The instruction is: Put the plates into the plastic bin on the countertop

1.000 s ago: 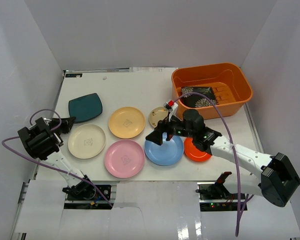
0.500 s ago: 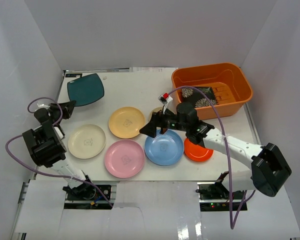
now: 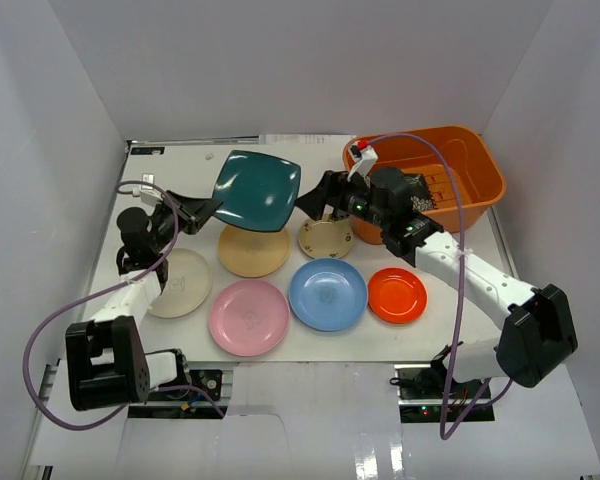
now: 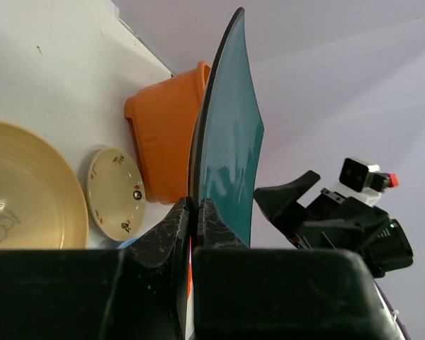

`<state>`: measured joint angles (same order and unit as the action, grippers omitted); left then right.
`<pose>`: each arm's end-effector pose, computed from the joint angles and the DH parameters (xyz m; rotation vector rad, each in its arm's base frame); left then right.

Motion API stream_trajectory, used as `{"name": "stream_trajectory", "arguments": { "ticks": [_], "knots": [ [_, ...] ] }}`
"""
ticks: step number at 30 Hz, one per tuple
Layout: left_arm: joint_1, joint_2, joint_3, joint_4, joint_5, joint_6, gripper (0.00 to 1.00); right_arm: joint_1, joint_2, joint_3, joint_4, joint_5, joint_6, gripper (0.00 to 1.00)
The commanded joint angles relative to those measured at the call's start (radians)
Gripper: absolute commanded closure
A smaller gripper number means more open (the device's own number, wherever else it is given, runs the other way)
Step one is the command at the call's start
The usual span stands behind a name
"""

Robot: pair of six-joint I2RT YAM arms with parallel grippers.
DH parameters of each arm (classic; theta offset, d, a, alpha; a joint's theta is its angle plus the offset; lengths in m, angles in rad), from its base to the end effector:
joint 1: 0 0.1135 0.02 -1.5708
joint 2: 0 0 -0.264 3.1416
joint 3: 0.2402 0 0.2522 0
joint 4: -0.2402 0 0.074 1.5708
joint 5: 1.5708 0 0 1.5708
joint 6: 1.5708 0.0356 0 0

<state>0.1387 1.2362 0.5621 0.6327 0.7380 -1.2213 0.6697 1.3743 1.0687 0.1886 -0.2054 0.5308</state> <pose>0.2632 0.0126 0.2527 -0.5742 1.7058 -1.3935 0.2528 0.2094 0.3432 -0.2888 1.7801 1.0549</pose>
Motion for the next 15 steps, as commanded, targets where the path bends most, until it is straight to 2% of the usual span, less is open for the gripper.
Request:
{"name": "stream_trajectory", "arguments": {
  "ticks": [1, 6, 8, 11, 13, 14, 15],
  "knots": [
    [-0.060, -0.081, 0.021, 0.030, -0.052, -0.023, 1.00, -0.056, -0.075, -0.042, -0.046, 0.069, 0.014, 0.10],
    [-0.226, -0.116, 0.015, 0.035, -0.092, -0.012, 1.00, -0.064, -0.078, -0.070, -0.016, -0.058, 0.031, 0.09],
    [-0.257, -0.121, 0.015, 0.036, -0.106, -0.006, 1.00, -0.065, -0.098, -0.102, 0.056, -0.122, 0.055, 0.06],
    [-0.284, -0.116, -0.004, 0.062, -0.105, -0.024, 1.00, -0.067, -0.100, -0.130, 0.084, -0.120, 0.075, 0.01],
    [-0.294, -0.113, -0.021, 0.114, -0.103, -0.062, 1.00, -0.074, -0.098, -0.148, 0.080, -0.114, 0.089, 0.15],
    [-0.298, -0.116, -0.039, 0.134, -0.104, -0.072, 1.00, -0.079, -0.101, -0.156, 0.084, -0.111, 0.095, 0.36],
    [-0.303, -0.125, -0.044, 0.159, -0.107, -0.075, 1.00, -0.081, -0.106, -0.162, 0.084, -0.105, 0.101, 0.51]
  ]
}}
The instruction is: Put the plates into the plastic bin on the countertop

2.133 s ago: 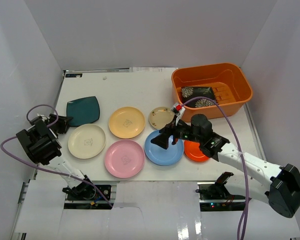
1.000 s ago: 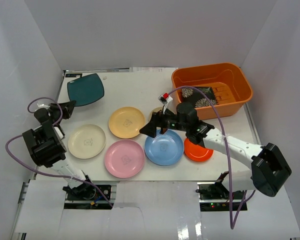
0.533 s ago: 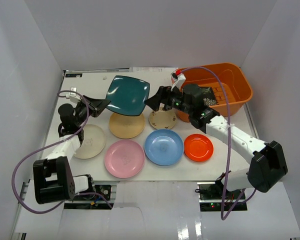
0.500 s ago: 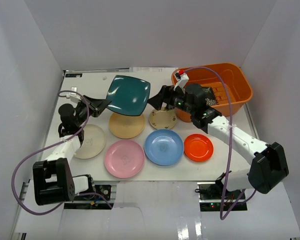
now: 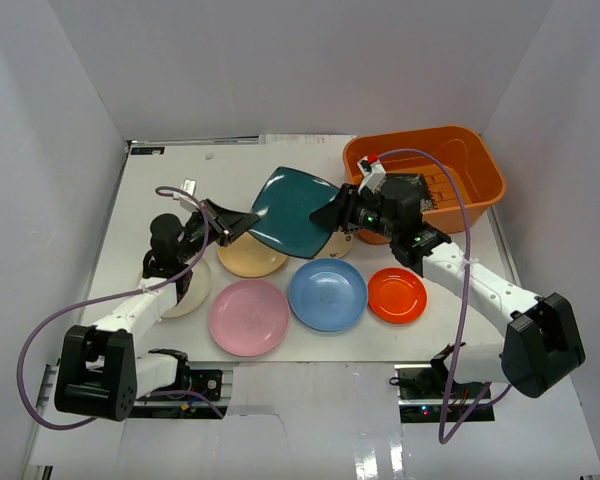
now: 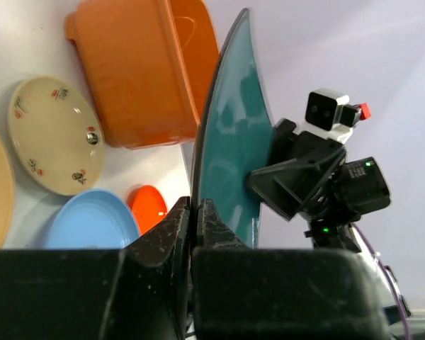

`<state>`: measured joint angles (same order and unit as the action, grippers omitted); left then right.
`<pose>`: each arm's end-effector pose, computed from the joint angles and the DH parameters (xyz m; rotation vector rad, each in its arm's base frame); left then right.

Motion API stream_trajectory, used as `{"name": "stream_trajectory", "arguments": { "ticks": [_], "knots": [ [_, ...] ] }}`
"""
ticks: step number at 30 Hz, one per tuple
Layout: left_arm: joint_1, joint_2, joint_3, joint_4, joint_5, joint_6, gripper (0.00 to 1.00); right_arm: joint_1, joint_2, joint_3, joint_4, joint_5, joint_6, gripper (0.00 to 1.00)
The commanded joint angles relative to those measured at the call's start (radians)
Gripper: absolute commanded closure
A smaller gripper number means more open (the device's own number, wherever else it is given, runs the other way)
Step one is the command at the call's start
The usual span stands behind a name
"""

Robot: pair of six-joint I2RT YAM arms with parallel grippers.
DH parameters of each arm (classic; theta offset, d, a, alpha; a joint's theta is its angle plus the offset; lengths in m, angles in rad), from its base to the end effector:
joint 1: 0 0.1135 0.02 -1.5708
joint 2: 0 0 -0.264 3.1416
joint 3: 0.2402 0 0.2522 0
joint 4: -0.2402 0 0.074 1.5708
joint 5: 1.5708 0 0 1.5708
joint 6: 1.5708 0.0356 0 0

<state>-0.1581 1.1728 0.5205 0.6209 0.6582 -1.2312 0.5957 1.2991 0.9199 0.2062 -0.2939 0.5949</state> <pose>0.2443 -0.0610 0.2526 -0.3977 1.8043 -1.5483 0.2470 0.1799 0.3143 -0.2322 1.8606 1.1049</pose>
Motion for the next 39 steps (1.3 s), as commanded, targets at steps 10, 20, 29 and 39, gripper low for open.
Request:
{"name": "stream_trajectory", "arguments": {
  "ticks": [10, 20, 29, 39],
  "knots": [
    [-0.050, -0.126, 0.075, -0.031, 0.088, 0.116, 0.20, -0.101, -0.133, -0.015, 0.061, 0.021, 0.051, 0.92],
    [-0.202, -0.317, 0.271, -0.814, 0.049, 0.760, 0.04, -0.598, -0.029, 0.358, -0.259, -0.258, -0.076, 0.92],
    [-0.437, -0.401, 0.208, -0.975, -0.170, 0.903, 0.04, -0.823, 0.313, 0.819, -0.650, -0.376, -0.317, 0.92],
    [-0.592, -0.420, 0.185, -0.998, -0.350, 0.944, 0.05, -0.841, 0.638, 1.159, -0.892, -0.484, -0.451, 0.92]
  ]
}}
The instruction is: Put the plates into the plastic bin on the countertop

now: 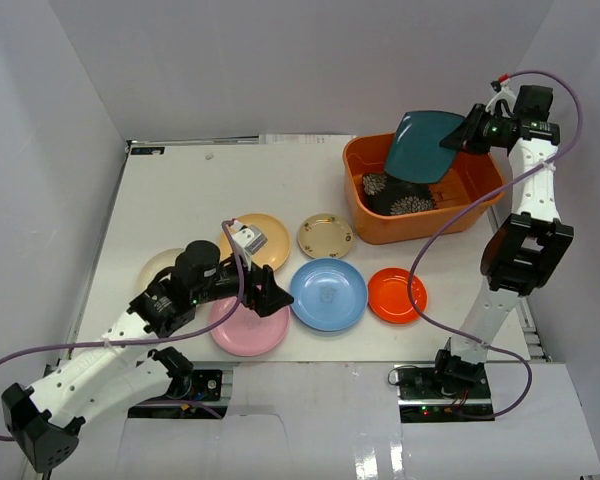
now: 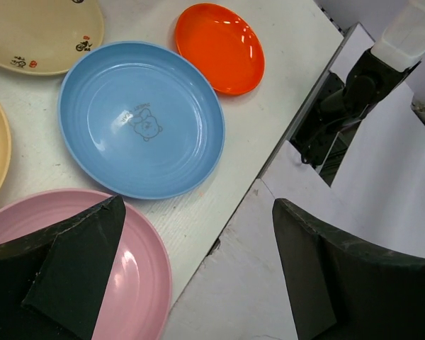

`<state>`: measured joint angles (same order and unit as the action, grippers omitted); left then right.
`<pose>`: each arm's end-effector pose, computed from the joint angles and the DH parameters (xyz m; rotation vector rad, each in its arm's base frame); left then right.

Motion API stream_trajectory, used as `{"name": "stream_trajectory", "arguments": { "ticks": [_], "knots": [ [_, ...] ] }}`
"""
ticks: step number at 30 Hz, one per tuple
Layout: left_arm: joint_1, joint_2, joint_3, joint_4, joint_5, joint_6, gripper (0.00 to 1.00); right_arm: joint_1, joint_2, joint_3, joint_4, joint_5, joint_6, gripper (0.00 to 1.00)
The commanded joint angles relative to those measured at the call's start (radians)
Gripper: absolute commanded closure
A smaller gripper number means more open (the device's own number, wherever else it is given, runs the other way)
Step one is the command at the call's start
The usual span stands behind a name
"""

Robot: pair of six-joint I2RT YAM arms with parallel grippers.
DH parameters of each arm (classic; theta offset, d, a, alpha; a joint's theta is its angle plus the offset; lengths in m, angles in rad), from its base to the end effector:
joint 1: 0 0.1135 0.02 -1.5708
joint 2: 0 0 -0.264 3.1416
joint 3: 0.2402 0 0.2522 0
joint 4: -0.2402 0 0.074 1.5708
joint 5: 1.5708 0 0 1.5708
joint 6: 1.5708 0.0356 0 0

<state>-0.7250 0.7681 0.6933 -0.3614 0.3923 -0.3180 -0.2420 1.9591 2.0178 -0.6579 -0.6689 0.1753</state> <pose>0.1225 -0.1267 0.2933 0.6904 2.0193 -1.0368 0.4375 -0.0852 0.3746 0.0571 2.0986 0.6808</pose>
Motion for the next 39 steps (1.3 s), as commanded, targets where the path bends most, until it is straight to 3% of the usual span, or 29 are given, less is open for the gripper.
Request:
{"name": "stream_trajectory", "arguments": {
  "ticks": [1, 6, 14, 16, 17, 21, 26, 30, 33, 36, 39],
  "knots": [
    [-0.033, -0.016, 0.012, -0.022, -0.111, 0.031, 0.05, -0.005, -0.014, 0.043, -0.026, -0.104, -0.036, 0.92],
    [-0.068, -0.018, 0.015, -0.030, -0.167, 0.036, 0.05, 0.003, 0.021, -0.089, -0.002, -0.077, -0.049, 0.92],
    [-0.074, 0.008, 0.018, -0.031, -0.190, 0.037, 0.05, 0.009, 0.121, -0.087, -0.040, -0.060, -0.094, 0.92],
    [-0.074, 0.017, 0.018, -0.031, -0.196, 0.037, 0.05, 0.013, 0.139, -0.087, -0.051, -0.035, -0.103, 0.89],
    [-0.074, 0.022, 0.020, -0.031, -0.198, 0.037, 0.05, 0.018, 0.147, -0.088, -0.058, -0.023, -0.111, 0.86],
    [-0.073, 0.042, 0.018, -0.030, -0.201, 0.036, 0.05, 0.038, 0.162, -0.119, -0.063, 0.083, -0.135, 0.56],
    [-0.063, 0.066, 0.018, -0.030, -0.205, 0.034, 0.05, 0.066, 0.150, -0.145, -0.051, 0.193, -0.157, 0.35],
    [-0.054, 0.077, 0.017, -0.028, -0.222, 0.027, 0.05, 0.076, 0.066, -0.204, 0.035, 0.296, -0.106, 0.12],
    [-0.053, 0.091, 0.018, -0.027, -0.233, 0.019, 0.05, 0.089, -0.015, -0.277, 0.135, 0.389, -0.067, 0.02],
    [-0.051, 0.100, 0.021, -0.027, -0.270, 0.010, 0.05, 0.113, -0.106, -0.368, 0.249, 0.539, -0.008, 0.10],
    [-0.051, 0.112, 0.031, -0.031, -0.312, -0.004, 0.05, 0.147, -0.195, -0.481, 0.386, 0.705, 0.029, 0.10]
  ]
}}
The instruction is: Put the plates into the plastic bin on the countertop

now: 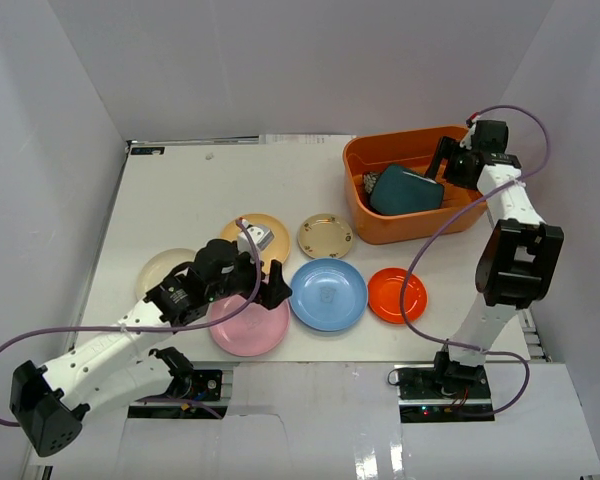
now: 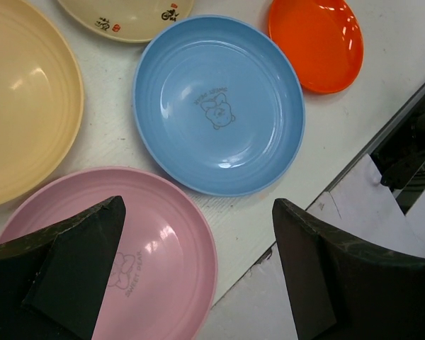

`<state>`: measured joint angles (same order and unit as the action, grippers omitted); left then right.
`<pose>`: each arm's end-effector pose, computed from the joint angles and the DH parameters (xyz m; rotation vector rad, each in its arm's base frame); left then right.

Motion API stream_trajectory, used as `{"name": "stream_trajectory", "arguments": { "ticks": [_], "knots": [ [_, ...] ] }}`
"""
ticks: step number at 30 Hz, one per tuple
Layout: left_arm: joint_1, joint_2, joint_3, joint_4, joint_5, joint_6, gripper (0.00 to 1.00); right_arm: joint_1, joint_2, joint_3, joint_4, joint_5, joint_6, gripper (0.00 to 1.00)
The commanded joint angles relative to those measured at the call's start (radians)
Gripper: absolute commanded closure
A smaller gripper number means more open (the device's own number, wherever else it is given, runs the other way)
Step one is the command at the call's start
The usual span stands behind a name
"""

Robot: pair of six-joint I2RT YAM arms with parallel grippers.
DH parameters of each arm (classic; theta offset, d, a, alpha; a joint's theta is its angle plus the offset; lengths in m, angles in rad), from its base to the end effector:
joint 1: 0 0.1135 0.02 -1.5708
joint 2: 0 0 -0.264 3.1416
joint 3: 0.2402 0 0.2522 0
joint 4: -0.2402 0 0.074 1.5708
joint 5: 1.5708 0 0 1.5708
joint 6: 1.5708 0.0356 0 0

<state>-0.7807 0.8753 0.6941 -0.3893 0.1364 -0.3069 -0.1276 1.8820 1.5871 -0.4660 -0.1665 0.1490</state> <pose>0.1348 -0.1404 0.2720 0.6062 2.1551 -0.7633 0.4289 -0.0491 0.2758 0.2383 2.3153 0.2047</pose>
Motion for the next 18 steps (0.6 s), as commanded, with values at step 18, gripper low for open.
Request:
{"name": "stream_trajectory", "arguments": {
  "ticks": [18],
  "knots": [
    [0.040, 0.136, 0.074, -0.103, -0.559, -0.276, 0.08, 0.349, -0.710, -0.596, 0.454, 0.033, 0.169, 0.23]
  ]
}}
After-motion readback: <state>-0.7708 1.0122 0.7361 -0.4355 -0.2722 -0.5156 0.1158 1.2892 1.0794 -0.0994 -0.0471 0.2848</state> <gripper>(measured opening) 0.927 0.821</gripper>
